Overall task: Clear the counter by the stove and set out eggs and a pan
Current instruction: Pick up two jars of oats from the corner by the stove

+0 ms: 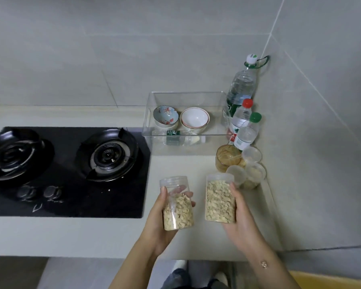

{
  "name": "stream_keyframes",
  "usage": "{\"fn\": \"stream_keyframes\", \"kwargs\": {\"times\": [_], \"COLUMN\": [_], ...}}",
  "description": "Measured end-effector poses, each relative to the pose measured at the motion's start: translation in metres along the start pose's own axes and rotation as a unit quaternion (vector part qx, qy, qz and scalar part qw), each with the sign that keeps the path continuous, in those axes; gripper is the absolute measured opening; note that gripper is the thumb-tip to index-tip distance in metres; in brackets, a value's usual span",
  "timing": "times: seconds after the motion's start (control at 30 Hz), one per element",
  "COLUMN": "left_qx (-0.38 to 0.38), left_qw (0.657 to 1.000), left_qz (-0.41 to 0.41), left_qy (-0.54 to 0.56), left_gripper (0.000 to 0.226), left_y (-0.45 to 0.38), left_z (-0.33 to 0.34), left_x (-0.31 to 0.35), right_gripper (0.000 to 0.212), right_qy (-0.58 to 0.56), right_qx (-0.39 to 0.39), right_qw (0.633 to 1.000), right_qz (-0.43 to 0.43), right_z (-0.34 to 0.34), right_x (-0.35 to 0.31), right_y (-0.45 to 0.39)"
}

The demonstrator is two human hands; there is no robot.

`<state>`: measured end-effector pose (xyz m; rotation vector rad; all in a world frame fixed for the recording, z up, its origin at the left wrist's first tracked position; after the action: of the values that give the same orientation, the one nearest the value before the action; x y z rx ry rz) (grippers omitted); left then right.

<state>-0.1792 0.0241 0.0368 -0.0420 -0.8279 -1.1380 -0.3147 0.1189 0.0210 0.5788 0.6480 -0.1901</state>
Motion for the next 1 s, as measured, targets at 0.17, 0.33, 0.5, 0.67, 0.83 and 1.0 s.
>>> {"fn": "stream_keyframes", "kwargs": {"times": [0.17,0.33,0.5,0.67,0.83,1.0], "left_qx": [0.061,0.145,0.210,0.217,0.213,0.228], "left_qw": [0.997,0.984,0.965,0.950,0.918,0.889], "left_qz": [0.040,0.100,0.155,0.214,0.292,0.339], "left_qy": [0.022,-0.007,0.034,0.075,0.164,0.206], "left_gripper": [0.059,0.053,0.061,0.082,0.059,0.062], "left_y": [0.035,0.082,0.145,0.214,0.291,0.393], "left_z": [-0.014,-0.032,-0.047,-0.073,-0.110,-0.165], "left_x": [0.009,0.007,0.002,0.009,0.024,0.032], "right_gripper": [0.046,0.064,0.053,0.059,0.063,0.060], "right_qy": [0.068,0.132,0.180,0.228,0.272,0.274], "right_qx": [-0.046,-0.096,-0.178,-0.230,-0.282,-0.329], "right_qw": [0.996,0.980,0.951,0.920,0.884,0.859], "right_qz": [0.046,0.115,0.178,0.223,0.254,0.280], "right_z": [0.031,0.061,0.090,0.142,0.201,0.272], "right_x": [0.015,0.036,0.066,0.112,0.185,0.275], "right_y": [-0.001,0.000,0.010,0.031,0.056,0.101]}}
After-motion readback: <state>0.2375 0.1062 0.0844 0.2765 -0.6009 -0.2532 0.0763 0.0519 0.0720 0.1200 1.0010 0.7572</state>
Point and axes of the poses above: each hand's wrist, its own y-axis away from the middle knuckle, its own z-axis out of the palm, x = y × z, the point moved 5 cm from there along -y, towards the middle knuckle, and after that the axes turned 9 degrees about -x, right-handed, at the moved point
